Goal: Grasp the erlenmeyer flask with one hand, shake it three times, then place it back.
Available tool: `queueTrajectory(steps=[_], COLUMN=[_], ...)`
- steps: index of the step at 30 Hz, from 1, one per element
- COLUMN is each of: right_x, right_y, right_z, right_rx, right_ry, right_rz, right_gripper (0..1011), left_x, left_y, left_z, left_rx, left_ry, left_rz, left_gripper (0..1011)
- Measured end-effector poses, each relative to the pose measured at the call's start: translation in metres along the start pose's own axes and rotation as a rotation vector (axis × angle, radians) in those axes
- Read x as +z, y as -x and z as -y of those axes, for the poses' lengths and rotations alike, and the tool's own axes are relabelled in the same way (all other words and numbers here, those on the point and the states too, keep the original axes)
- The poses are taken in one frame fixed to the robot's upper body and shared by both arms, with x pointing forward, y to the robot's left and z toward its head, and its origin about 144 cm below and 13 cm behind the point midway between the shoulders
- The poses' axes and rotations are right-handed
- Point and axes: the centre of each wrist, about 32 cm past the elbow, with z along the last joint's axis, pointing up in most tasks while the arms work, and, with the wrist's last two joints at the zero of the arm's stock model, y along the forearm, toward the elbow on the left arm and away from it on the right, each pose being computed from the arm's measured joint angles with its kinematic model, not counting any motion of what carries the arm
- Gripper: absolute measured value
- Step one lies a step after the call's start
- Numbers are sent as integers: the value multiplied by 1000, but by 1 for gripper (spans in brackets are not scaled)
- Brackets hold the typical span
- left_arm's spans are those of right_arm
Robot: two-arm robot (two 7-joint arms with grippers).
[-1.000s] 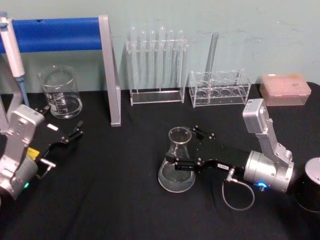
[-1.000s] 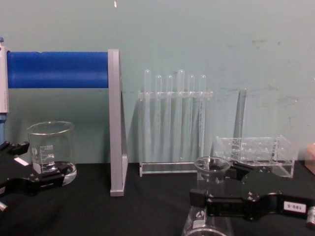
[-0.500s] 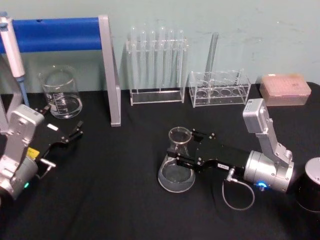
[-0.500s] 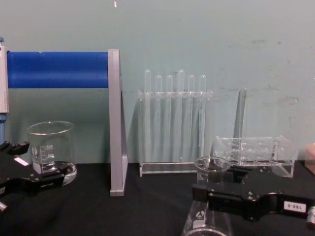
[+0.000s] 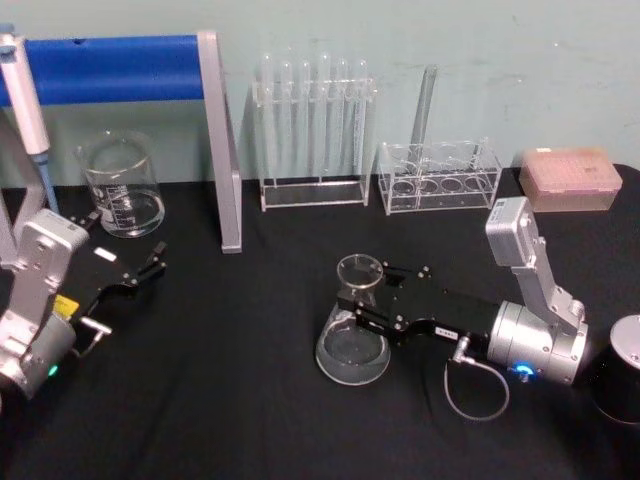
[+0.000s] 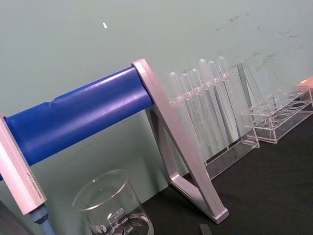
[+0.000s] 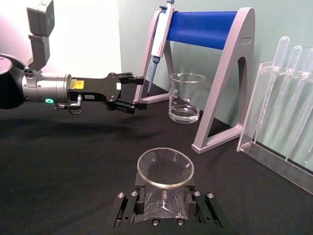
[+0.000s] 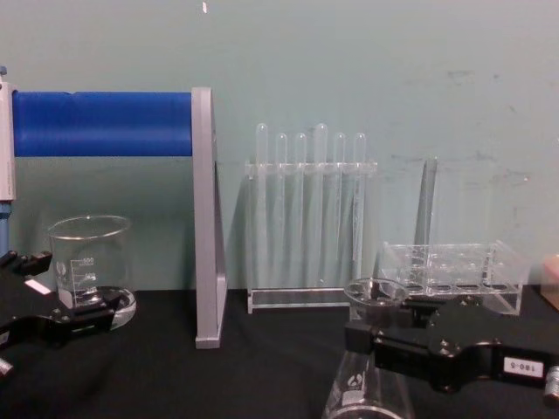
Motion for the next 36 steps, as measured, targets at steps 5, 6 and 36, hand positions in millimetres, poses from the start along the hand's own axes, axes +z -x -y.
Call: queueTrajectory(steps=[5, 6, 36], right_x=[0, 0, 45], right_y=[0, 0, 26], right_z=[0, 0, 20], right_rx=[0, 0, -310], right_ry=[0, 0, -88], right_rz=[0, 0, -1], right_gripper=[456, 456, 456], left_x=[0, 0, 0], left_y=[0, 0, 0], left_z=[0, 0, 0], left_rx=[0, 0, 0], left_ry=[0, 0, 0], left_rz=[0, 0, 0], left_gripper=[1001, 1001, 1001])
